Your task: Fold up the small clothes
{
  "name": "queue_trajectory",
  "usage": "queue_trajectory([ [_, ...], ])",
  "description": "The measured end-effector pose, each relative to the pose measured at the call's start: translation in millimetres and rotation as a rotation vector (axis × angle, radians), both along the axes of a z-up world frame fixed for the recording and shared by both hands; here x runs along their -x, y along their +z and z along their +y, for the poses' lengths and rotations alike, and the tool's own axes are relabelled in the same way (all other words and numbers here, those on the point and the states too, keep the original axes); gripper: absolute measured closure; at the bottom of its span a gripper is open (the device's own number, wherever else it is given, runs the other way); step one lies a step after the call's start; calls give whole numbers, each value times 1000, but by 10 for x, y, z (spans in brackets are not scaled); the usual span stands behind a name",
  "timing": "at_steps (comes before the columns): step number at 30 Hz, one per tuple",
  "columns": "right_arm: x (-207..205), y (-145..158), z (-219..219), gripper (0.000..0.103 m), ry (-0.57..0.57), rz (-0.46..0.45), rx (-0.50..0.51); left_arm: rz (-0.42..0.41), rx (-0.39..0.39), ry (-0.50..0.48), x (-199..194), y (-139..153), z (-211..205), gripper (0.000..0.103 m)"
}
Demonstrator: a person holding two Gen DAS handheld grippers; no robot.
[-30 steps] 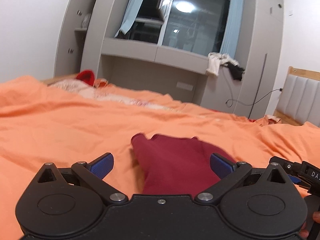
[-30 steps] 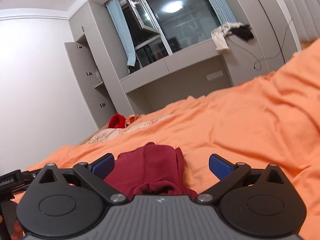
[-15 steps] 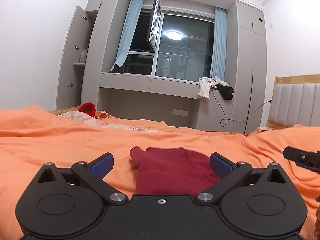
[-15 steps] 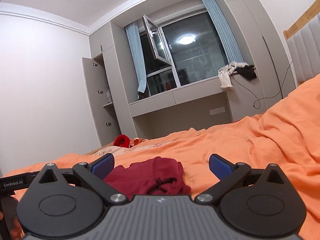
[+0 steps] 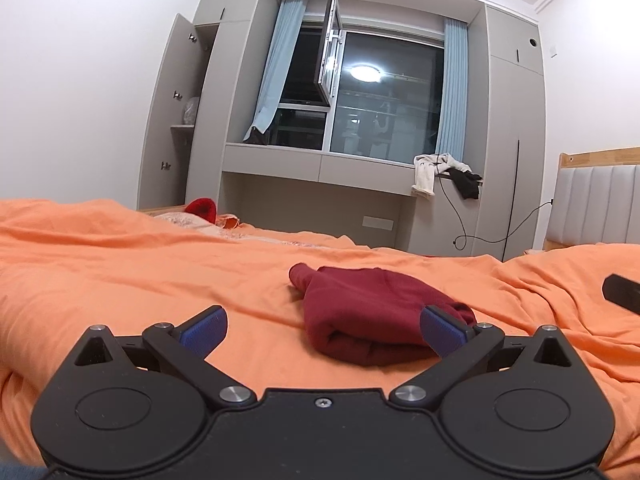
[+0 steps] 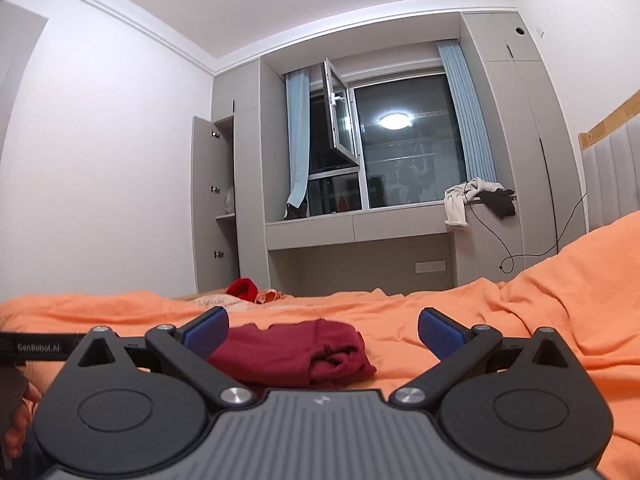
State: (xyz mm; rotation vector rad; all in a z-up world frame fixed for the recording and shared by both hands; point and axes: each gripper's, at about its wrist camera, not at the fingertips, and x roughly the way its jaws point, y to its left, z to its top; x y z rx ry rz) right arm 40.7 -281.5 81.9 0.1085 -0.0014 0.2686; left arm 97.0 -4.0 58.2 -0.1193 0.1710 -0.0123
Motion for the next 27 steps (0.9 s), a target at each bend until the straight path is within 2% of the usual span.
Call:
queue_trajectory([
  [11,315,-155,26,0,-48,71,-3,58,-6,4,343,-167,21,1],
  [19,304,-258,-5,0,-77,137,11,66,-39,-6,406,-208,-40,1],
  [27,284,-292,26,0,-70,156,29,88,-56,-6,391,-235,-80,1],
])
